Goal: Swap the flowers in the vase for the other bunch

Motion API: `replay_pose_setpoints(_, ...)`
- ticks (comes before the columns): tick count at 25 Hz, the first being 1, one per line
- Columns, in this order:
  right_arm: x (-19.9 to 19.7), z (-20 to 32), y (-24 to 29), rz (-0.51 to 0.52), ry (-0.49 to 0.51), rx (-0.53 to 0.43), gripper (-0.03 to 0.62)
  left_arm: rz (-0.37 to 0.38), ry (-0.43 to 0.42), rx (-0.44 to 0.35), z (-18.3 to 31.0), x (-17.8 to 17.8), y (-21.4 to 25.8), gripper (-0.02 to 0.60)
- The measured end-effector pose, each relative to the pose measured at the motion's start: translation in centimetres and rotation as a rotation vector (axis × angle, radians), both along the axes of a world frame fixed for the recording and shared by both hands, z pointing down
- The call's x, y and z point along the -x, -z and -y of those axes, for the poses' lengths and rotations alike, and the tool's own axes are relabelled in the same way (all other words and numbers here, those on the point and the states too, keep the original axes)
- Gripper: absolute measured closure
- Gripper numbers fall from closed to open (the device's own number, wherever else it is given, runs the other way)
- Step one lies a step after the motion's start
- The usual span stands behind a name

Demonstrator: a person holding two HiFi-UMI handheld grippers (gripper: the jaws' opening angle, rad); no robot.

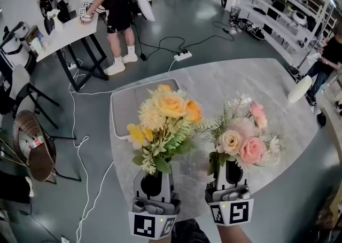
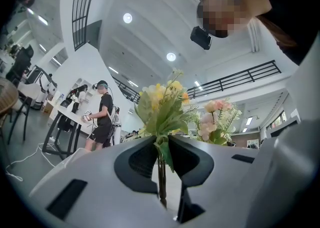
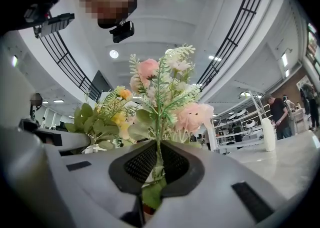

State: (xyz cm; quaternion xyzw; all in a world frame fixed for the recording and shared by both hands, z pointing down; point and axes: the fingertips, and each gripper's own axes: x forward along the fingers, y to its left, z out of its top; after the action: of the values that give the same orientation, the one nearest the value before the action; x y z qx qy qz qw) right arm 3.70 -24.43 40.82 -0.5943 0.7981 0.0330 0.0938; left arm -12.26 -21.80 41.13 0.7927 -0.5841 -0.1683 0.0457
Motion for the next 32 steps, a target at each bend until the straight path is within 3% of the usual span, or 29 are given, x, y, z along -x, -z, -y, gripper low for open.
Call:
replay_pose_setpoints(13,2.0,-0.7,-0.7,-0.077,0.002,0.023,0.556,-0.008,-0.022,0.022,-0.2,0.1,-0.1,0.515)
replay_pose_setpoints(32,1.2,-1.7,-1.0,-0.099,0.003,0.079,0.553,-0.021,-0.021,0.013,-1.0,-0.1,1.3,0.515)
